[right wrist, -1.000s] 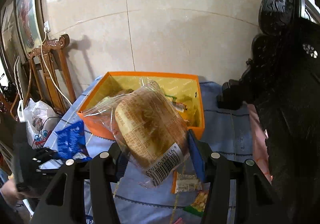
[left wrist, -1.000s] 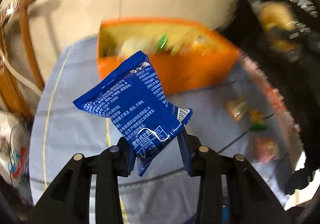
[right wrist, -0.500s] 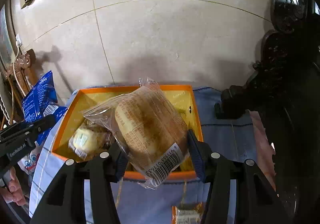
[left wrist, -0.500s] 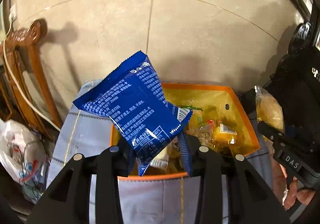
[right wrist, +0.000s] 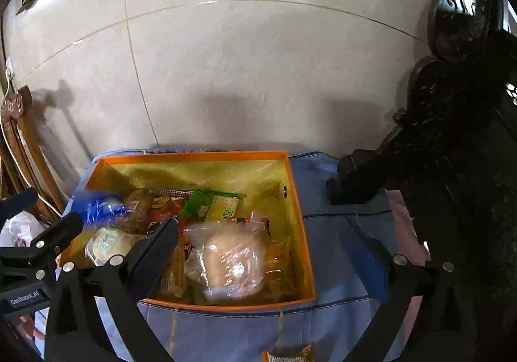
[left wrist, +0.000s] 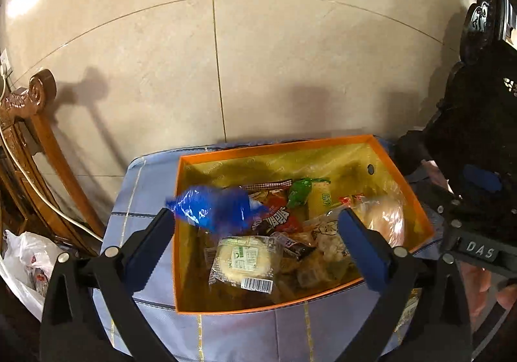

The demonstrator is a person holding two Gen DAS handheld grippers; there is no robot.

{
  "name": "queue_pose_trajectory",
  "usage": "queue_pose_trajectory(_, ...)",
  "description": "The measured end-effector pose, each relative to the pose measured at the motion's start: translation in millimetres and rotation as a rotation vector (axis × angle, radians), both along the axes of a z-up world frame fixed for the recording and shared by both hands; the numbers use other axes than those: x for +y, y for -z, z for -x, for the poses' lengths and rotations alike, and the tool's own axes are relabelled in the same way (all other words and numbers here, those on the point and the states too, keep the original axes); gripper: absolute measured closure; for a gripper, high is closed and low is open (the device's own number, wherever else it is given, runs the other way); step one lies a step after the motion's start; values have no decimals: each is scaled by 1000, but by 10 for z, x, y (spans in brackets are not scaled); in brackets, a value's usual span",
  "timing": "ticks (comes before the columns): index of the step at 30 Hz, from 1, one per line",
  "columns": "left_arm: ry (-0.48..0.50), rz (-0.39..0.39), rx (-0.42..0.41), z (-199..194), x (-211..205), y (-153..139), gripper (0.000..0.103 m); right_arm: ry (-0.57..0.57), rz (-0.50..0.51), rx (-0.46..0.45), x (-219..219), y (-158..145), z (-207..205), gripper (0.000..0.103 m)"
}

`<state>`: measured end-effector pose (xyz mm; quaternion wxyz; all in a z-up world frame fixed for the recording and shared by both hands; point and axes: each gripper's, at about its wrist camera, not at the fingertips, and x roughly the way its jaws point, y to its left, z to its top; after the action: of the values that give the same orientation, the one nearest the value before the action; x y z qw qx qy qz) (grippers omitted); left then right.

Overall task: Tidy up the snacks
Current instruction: 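Drop the blue pack into the box with the left tool while the right drops the bun bag, then grasp the large blue bag with the left tool while the right grasps the white cracker pack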

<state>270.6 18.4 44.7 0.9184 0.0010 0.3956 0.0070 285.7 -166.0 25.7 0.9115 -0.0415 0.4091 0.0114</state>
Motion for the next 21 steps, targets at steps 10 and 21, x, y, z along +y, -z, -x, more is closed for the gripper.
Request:
queue_pose_trajectory(10,49,28,15,1005,5,116,4,-40,86,74,-396,168,635,4)
queue_pose_trajectory(21,54,89,295,2640,-504,1441,4,-61,64,333,-598,1403,1060,4)
